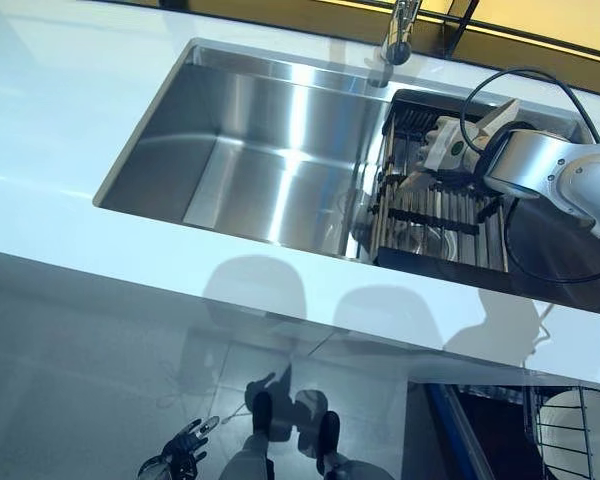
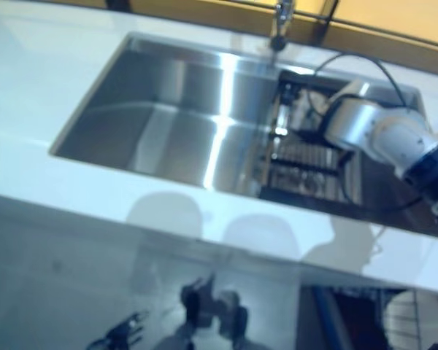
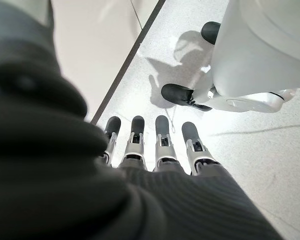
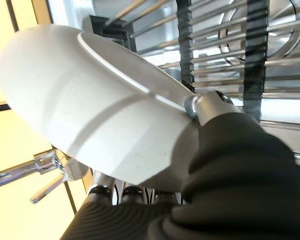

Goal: Take plates into dishwasher

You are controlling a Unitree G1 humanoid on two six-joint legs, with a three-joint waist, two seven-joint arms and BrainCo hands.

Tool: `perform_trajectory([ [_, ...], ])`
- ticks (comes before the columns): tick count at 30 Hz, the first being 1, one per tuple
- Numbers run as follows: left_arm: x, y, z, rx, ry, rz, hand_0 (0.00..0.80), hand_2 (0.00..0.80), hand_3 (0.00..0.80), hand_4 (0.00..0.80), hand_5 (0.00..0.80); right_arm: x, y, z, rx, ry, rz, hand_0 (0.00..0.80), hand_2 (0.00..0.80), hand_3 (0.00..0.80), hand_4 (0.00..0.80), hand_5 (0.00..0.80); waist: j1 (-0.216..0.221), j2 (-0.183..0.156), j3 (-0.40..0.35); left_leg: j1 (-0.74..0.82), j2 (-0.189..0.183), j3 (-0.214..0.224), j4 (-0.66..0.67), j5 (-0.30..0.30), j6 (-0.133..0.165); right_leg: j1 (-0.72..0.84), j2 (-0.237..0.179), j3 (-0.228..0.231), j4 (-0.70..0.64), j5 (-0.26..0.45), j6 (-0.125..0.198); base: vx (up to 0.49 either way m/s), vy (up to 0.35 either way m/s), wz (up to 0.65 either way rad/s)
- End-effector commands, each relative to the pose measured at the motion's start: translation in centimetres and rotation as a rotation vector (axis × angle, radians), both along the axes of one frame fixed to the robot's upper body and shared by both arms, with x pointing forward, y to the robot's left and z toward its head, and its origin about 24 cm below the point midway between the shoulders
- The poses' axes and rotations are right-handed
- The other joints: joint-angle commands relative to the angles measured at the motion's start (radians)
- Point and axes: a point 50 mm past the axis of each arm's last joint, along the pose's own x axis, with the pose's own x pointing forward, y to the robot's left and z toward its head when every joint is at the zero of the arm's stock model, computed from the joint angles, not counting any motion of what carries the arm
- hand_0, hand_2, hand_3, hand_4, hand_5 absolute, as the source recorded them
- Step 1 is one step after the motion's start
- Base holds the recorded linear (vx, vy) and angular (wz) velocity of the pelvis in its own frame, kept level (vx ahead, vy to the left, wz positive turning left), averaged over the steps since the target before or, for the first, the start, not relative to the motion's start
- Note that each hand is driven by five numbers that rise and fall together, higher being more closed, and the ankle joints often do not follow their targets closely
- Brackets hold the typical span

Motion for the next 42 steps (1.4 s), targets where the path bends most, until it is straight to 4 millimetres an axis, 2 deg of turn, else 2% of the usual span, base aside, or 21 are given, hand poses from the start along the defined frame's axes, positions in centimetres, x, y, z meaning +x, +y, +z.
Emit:
perform_trajectory([
  [1, -0.7, 1.2, 0.1, 0.036, 0.019, -0.020, 0.000, 0.000, 0.000, 0.000, 0.000, -0.1, -1.8, 2.5, 0.033, -0.124, -0.049, 0.800, 0.800, 0.800, 0.800, 0.800, 0.025, -0.057, -0.060, 0.048, 0.027, 0.055, -0.003, -0.091, -0.010, -0.012, -0.021, 0.012, -0.002, -0.014, 0.063, 0.005, 0.004, -0.04],
  [14, -2.3, 0.8, -0.7, 0.039, 0.080, -0.017, 0.000, 0.000, 0.000, 0.000, 0.000, -0.5, -4.2, 4.0, 0.097, -0.199, -0.057, 0.800, 0.800, 0.800, 0.800, 0.800, 0.000, -0.085, -0.157, 0.127, 0.038, 0.094, -0.003, -0.134, -0.005, 0.056, -0.014, 0.047, -0.002, -0.037, 0.070, 0.015, 0.013, -0.10],
  [18, -3.3, 0.7, -1.1, 0.038, 0.102, -0.016, 0.000, 0.000, 0.000, 0.000, 0.000, -0.9, -5.7, 5.0, 0.254, -0.252, -0.090, 0.800, 0.800, 0.800, 0.800, 0.800, -0.015, -0.093, -0.200, 0.159, 0.040, 0.113, -0.003, -0.151, -0.003, 0.081, -0.010, 0.071, -0.002, -0.043, 0.074, 0.033, 0.010, -0.23],
  [27, -4.2, 0.4, -1.4, 0.030, 0.116, -0.011, 0.000, 0.000, 0.000, 0.000, 0.000, -2.7, -11.5, 6.6, 0.564, -0.387, -0.232, 0.800, 0.800, 0.800, 0.800, 0.800, -0.053, -0.088, -0.266, 0.204, 0.042, 0.162, -0.003, -0.179, 0.001, 0.100, -0.001, 0.129, -0.002, -0.038, 0.087, 0.000, 0.003, -0.20],
  [31, -4.5, 0.0, -1.6, 0.019, 0.119, -0.005, 0.000, 0.000, 0.000, 0.000, 0.000, -4.7, -15.0, 7.3, 0.740, -0.455, -0.296, 0.800, 0.800, 0.800, 0.800, 0.800, -0.087, -0.077, -0.296, 0.224, 0.048, 0.196, -0.003, -0.188, 0.000, 0.097, 0.005, 0.169, -0.002, -0.029, 0.093, -0.029, -0.015, -0.23],
  [32, -4.5, 0.0, -1.6, 0.017, 0.118, -0.005, 0.000, 0.000, 0.000, 0.000, 0.000, -4.9, -15.4, 7.4, 0.767, -0.466, -0.301, 0.800, 0.800, 0.800, 0.800, 0.800, -0.091, -0.075, -0.298, 0.225, 0.048, 0.199, -0.003, -0.188, 0.000, 0.097, 0.005, 0.172, -0.002, -0.027, 0.094, -0.040, -0.010, -0.23],
  [34, -4.7, -0.2, -1.7, 0.011, 0.117, -0.007, 0.000, 0.000, 0.000, 0.000, 0.000, -5.9, -17.0, 7.7, 0.910, -0.503, -0.319, 0.800, 0.800, 0.800, 0.800, 0.800, -0.107, -0.069, -0.307, 0.234, 0.053, 0.218, -0.003, -0.192, -0.002, 0.094, 0.009, 0.188, -0.002, -0.023, 0.095, -0.037, -0.023, -0.24],
  [37, -4.9, -0.4, -1.8, 0.002, 0.116, 0.000, 0.000, 0.000, 0.000, 0.000, 0.000, -7.3, -19.0, 7.4, 1.033, -0.531, -0.354, 0.800, 0.800, 0.800, 0.800, 0.800, -0.135, -0.057, -0.319, 0.247, 0.058, 0.246, -0.003, -0.197, -0.003, 0.091, 0.015, 0.210, -0.002, -0.018, 0.096, -0.021, -0.032, -0.29],
  [38, -4.9, -0.3, -1.8, 0.004, 0.116, 0.000, 0.000, 0.000, 0.000, 0.000, 0.000, -7.4, -19.1, 7.3, 1.035, -0.531, -0.355, 0.800, 0.800, 0.800, 0.800, 0.800, -0.133, -0.059, -0.319, 0.247, 0.058, 0.246, -0.003, -0.197, -0.003, 0.091, 0.016, 0.211, -0.002, -0.018, 0.096, -0.015, -0.040, -0.26],
  [40, -5.2, -0.3, -1.9, 0.003, 0.120, 0.004, 0.000, 0.000, 0.000, 0.000, 0.000, -8.8, -20.9, 6.8, 1.088, -0.558, -0.391, 0.800, 0.800, 0.800, 0.800, 0.800, -0.158, -0.051, -0.327, 0.257, 0.063, 0.270, -0.003, -0.202, -0.003, 0.088, 0.020, 0.226, -0.002, -0.011, 0.098, -0.010, -0.048, -0.23],
  [42, -5.2, -0.2, -1.8, 0.003, 0.121, 0.006, 0.000, 0.000, 0.000, 0.000, 0.000, -9.6, -21.9, 6.5, 1.130, -0.574, -0.407, 0.800, 0.800, 0.800, 0.800, 0.800, -0.170, -0.048, -0.330, 0.261, 0.066, 0.285, -0.003, -0.204, -0.003, 0.086, 0.021, 0.232, -0.002, -0.008, 0.100, -0.002, -0.041, -0.24],
])
